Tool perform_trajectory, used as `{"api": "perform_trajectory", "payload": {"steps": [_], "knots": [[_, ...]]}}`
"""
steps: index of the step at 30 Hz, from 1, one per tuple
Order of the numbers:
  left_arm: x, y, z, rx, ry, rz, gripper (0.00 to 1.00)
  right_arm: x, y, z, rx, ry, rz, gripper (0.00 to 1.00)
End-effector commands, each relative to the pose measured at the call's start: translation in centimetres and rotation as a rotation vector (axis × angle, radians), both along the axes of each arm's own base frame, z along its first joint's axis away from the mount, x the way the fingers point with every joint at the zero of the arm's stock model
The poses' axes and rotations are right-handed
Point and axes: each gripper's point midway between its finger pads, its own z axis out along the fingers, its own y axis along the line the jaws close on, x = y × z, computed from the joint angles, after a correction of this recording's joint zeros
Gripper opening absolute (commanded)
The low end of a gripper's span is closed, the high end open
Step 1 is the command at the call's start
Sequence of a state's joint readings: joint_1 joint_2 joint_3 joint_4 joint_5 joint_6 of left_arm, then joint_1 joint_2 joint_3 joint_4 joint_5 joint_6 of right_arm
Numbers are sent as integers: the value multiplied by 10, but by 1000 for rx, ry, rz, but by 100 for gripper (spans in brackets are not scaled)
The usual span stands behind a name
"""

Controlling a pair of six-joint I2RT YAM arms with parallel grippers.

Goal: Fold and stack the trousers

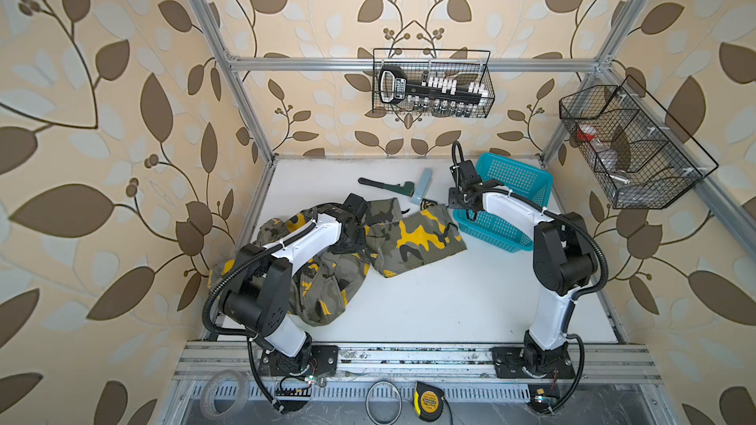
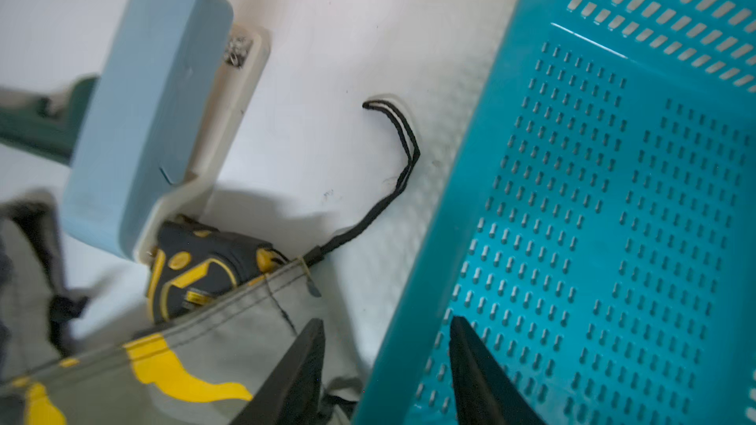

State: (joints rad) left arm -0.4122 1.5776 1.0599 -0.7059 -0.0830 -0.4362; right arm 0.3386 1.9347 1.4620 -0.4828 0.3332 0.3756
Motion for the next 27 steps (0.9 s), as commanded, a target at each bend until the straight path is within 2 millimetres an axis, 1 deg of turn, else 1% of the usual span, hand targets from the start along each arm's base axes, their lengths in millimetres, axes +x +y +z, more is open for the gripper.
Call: {"api": "perform_trajectory", "payload": {"steps": [1, 3, 5, 6, 9, 11, 12, 15, 17, 20, 22, 24, 25, 27], "knots": [[0, -9, 2, -17, 3, -30, 0, 4, -15, 12, -100, -4, -18, 37], [0, -10, 0, -15, 7, -33, 0, 4, -25, 15, -122, 5, -17, 26], [0, -11, -1, -18, 12, -35, 0, 3, -37, 16, -140, 12, 5, 13], [0, -12, -2, -18, 13, -36, 0, 2, -44, 15, -146, 22, 17, 11], [1, -15, -4, -18, 13, -38, 0, 3, -58, 11, -162, 59, 86, 9], [1, -19, -5, -21, 16, -45, 0, 4, -73, 9, -185, 80, 121, 9], [1, -22, -5, -24, 16, -51, 0, 5, -77, 8, -193, 86, 155, 9], [0, -38, -6, -38, 15, -101, 0, 7, -90, 9, -246, 81, 231, 9], [-2, -51, -7, -48, 24, -143, 0, 11, -109, 11, -286, 70, 214, 9], [-3, -68, -10, -77, 34, -170, 0, 22, -128, 13, -225, 36, 180, 13], [-2, -79, -8, -86, 33, -194, 0, 26, -135, 15, -226, 19, 172, 17], [-2, -89, -4, -96, 27, -222, 0, 28, -136, 19, -227, 0, 178, 27], [-2, -92, -1, -103, 26, -228, 1, 29, -134, 20, -216, -6, 181, 36], [-2, -91, 6, -100, 23, -243, 13, 28, -129, 25, -199, -8, 188, 46]]}}
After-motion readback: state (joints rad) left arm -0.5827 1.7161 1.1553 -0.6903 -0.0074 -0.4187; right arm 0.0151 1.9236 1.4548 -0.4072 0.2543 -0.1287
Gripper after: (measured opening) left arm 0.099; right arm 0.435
